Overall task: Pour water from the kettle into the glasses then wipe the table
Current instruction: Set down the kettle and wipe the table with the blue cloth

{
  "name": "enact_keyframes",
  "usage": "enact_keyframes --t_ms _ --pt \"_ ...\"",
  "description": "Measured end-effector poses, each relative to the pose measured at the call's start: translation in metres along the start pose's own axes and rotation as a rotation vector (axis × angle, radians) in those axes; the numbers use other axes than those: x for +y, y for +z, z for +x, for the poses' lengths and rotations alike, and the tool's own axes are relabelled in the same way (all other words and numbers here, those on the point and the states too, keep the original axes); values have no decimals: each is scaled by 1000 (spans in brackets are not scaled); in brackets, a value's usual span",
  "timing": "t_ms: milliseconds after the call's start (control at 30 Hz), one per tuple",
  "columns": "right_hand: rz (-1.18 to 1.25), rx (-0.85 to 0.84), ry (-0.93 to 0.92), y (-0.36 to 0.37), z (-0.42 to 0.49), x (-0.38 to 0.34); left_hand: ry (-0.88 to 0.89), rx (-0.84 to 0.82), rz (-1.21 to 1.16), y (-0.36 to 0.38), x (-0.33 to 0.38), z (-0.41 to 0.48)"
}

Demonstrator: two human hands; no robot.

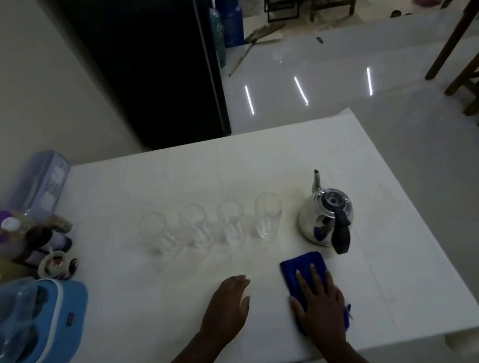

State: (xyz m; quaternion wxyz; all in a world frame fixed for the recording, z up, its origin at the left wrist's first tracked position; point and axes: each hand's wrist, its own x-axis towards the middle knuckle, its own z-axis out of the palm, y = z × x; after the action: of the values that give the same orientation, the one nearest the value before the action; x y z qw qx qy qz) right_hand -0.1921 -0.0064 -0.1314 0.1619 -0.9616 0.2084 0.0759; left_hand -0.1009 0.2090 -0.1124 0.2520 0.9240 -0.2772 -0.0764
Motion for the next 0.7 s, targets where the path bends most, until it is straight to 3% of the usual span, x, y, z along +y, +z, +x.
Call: enact_keyframes --t_ms 400,700 --pt "46 59 135 5 17 -36 -104 15 -51 -19 -53 -14" --pt "81 56 116 12 39 -70 -115 50 -91 -25 -76 -22"
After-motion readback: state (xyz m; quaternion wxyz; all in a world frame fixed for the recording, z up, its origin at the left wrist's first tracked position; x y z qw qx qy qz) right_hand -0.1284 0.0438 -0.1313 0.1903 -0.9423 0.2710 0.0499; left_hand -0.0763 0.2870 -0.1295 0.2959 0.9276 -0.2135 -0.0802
